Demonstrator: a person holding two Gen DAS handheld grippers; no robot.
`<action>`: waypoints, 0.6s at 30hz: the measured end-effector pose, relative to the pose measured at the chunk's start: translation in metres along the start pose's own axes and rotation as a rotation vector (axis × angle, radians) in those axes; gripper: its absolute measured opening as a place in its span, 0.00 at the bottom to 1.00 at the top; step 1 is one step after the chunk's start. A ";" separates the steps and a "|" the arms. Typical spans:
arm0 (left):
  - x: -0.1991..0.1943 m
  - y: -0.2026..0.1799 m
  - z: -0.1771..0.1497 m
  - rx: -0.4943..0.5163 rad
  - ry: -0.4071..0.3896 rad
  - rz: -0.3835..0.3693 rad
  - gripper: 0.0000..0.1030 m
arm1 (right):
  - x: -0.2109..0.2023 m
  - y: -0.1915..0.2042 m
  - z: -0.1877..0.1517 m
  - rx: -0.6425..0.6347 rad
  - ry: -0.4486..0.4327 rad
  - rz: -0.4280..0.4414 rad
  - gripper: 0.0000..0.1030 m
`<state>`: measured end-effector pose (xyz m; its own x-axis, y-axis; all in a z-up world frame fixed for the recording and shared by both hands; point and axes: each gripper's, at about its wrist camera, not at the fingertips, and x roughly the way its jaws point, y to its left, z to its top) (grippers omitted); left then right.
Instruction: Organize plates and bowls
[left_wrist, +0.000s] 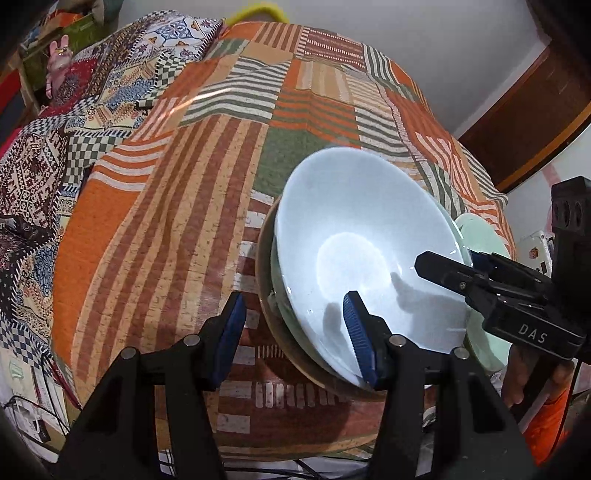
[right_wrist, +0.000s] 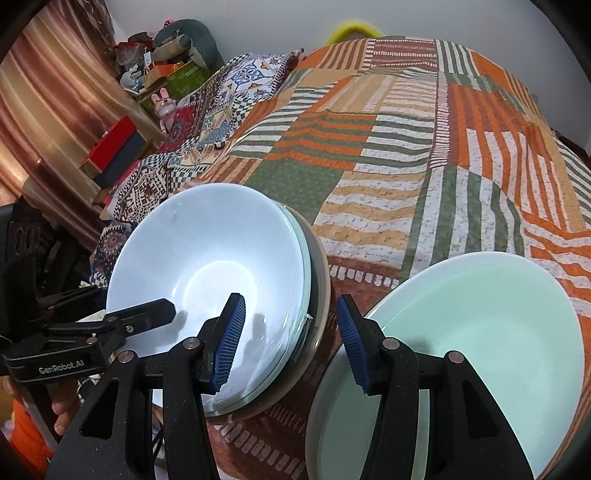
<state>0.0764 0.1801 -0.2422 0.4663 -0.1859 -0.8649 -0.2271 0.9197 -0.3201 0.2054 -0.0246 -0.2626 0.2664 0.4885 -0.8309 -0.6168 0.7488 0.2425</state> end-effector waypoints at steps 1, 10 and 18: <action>0.002 0.000 0.000 -0.001 0.007 -0.005 0.49 | 0.001 0.000 0.000 0.000 0.002 0.003 0.45; 0.005 -0.006 -0.001 0.001 0.012 0.004 0.40 | 0.003 -0.001 -0.002 0.015 0.009 0.002 0.30; 0.002 -0.016 -0.005 0.040 0.003 0.072 0.39 | 0.001 0.002 -0.001 0.027 0.011 -0.022 0.29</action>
<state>0.0769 0.1634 -0.2408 0.4471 -0.1200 -0.8864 -0.2256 0.9438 -0.2416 0.2037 -0.0227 -0.2632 0.2715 0.4666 -0.8417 -0.5909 0.7712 0.2369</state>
